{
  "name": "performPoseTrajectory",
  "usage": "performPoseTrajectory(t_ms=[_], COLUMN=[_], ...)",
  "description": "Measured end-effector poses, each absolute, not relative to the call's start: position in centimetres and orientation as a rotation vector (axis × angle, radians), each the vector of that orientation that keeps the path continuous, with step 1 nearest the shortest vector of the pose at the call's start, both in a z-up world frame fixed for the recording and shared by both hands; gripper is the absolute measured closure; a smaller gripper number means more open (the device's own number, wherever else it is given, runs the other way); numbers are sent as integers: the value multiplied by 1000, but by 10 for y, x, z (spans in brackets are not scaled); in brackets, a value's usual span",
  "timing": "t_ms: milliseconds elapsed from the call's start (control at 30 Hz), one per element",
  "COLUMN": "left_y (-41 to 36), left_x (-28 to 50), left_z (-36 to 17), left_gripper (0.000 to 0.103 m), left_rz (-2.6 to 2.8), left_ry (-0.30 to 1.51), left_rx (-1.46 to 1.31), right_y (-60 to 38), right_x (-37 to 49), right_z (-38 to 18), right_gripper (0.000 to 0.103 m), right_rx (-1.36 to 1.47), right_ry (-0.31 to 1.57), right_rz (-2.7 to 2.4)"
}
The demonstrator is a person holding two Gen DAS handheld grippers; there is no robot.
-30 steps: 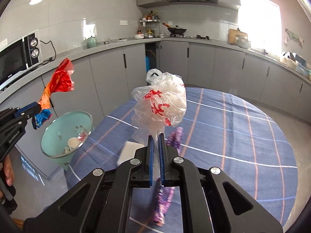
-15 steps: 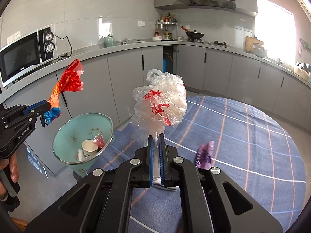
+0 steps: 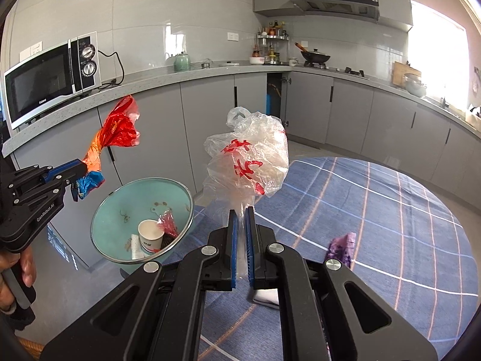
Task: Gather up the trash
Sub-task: 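Carry the orange snack bag and clear bag over the wastebasket with both tools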
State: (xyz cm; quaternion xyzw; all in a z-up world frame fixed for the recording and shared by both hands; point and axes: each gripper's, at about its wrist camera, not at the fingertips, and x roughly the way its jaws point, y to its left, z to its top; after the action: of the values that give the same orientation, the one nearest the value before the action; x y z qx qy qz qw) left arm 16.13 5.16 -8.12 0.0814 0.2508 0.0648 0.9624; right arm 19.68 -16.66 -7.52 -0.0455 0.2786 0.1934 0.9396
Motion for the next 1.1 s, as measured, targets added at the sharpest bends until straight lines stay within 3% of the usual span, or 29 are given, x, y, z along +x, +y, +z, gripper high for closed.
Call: performPoseTrajectory(t_ms=[1100], left_y=[80], left_x=[165], left_z=[-86], left_gripper=[94], left_rz=[180], left_ry=[527], left_rx=[131], right_y=[-122], right_x=[220], right_z=[-76], right_gripper=[97], right_rx=[-145], right_ry=[563], right_rz=[484])
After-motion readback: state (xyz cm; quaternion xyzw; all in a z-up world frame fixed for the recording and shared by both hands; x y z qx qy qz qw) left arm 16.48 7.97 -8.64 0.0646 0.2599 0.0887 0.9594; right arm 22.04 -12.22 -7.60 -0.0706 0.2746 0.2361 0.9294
